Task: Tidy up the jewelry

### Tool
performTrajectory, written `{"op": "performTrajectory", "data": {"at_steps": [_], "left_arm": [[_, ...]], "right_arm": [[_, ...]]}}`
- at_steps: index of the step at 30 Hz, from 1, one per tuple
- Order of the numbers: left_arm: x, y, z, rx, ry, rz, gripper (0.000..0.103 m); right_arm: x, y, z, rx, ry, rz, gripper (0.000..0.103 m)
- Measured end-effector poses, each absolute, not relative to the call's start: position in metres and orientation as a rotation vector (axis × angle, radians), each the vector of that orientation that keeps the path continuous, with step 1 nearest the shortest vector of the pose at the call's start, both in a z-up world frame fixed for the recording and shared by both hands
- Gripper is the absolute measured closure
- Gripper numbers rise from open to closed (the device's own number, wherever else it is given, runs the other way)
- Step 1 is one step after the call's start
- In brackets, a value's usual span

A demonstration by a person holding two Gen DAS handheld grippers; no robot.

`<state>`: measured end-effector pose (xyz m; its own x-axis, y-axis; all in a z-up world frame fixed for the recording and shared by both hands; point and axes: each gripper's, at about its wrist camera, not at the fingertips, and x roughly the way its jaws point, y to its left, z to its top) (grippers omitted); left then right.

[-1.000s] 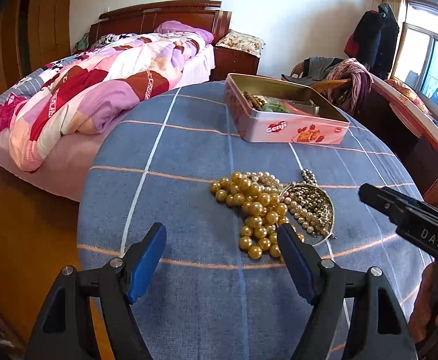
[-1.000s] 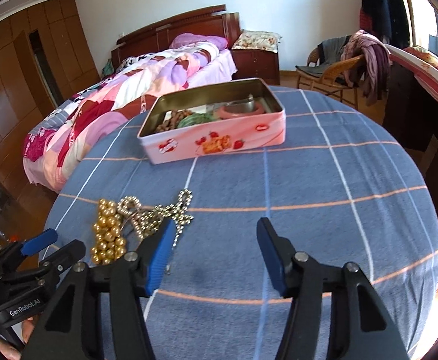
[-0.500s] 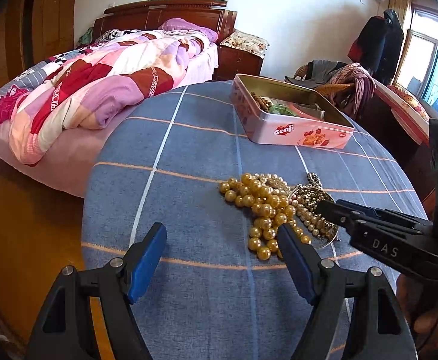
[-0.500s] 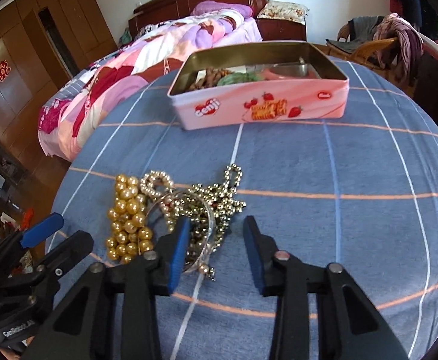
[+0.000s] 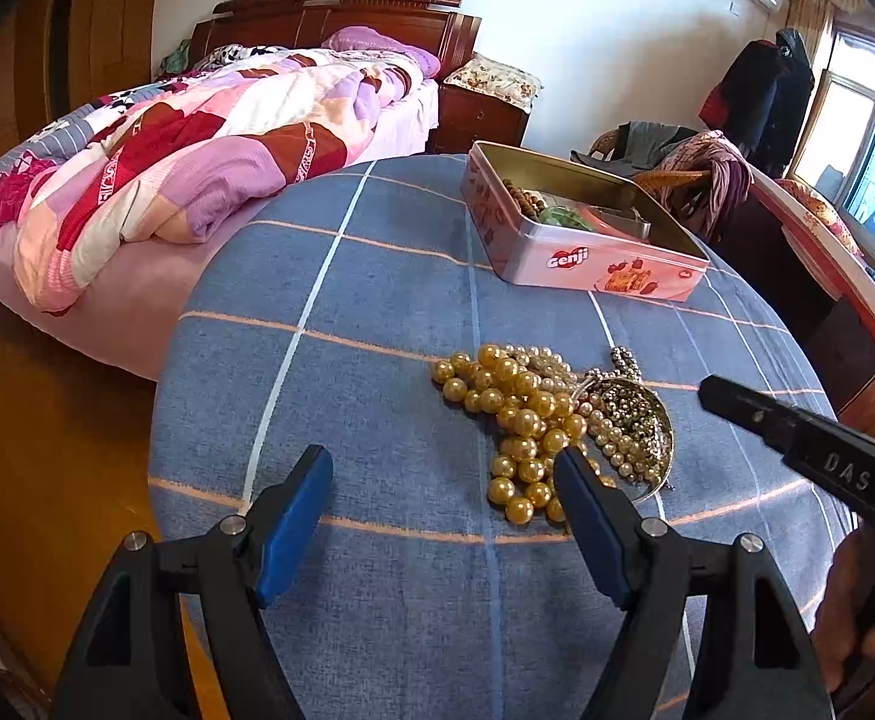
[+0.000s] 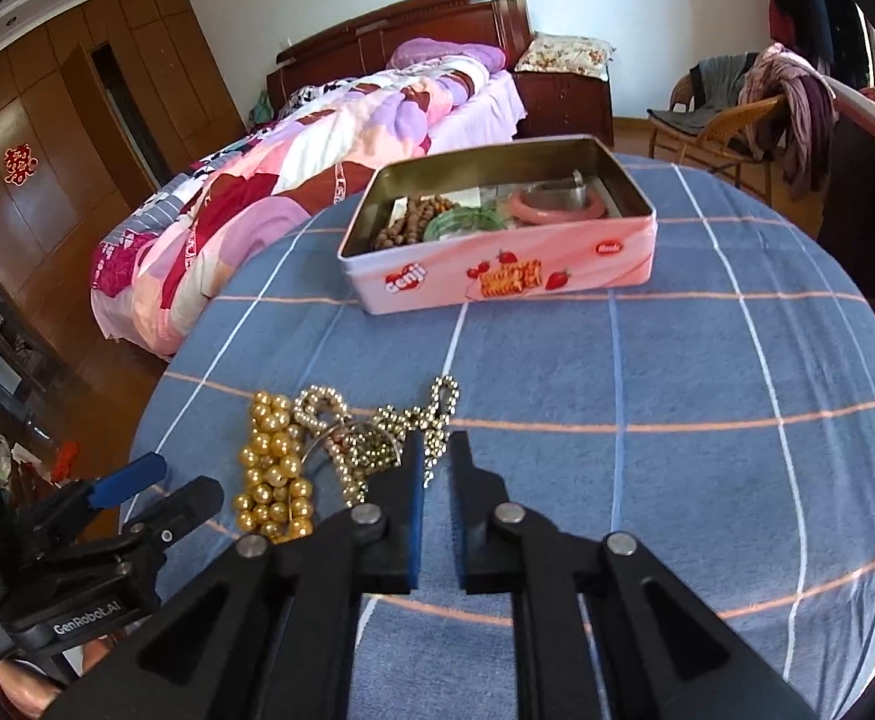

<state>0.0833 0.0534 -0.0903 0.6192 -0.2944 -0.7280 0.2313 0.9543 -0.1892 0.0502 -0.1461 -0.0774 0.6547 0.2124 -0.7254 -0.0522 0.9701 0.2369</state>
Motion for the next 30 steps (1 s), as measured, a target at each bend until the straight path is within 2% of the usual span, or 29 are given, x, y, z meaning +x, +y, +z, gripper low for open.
{"op": "performTrajectory", "data": {"at_steps": [15, 18, 30], "left_arm": [[0.086, 0.062, -0.089, -0.098, 0.853, -0.278, 0.027], [0.086, 0.061, -0.090, -0.095, 0.854, -0.279, 0.027], [0.089, 0.051, -0.091, -0.112, 0.874, -0.321, 0.027]], "right_arm": [[0.069, -0.124, -0.100, 0.140, 0.945, 0.183, 0.088], [0.067, -0.128, -0.099, 0.140, 0.953, 0.188, 0.092], [0.042, -0.180, -0.073, 0.225, 0.839, 0.060, 0.093]]}}
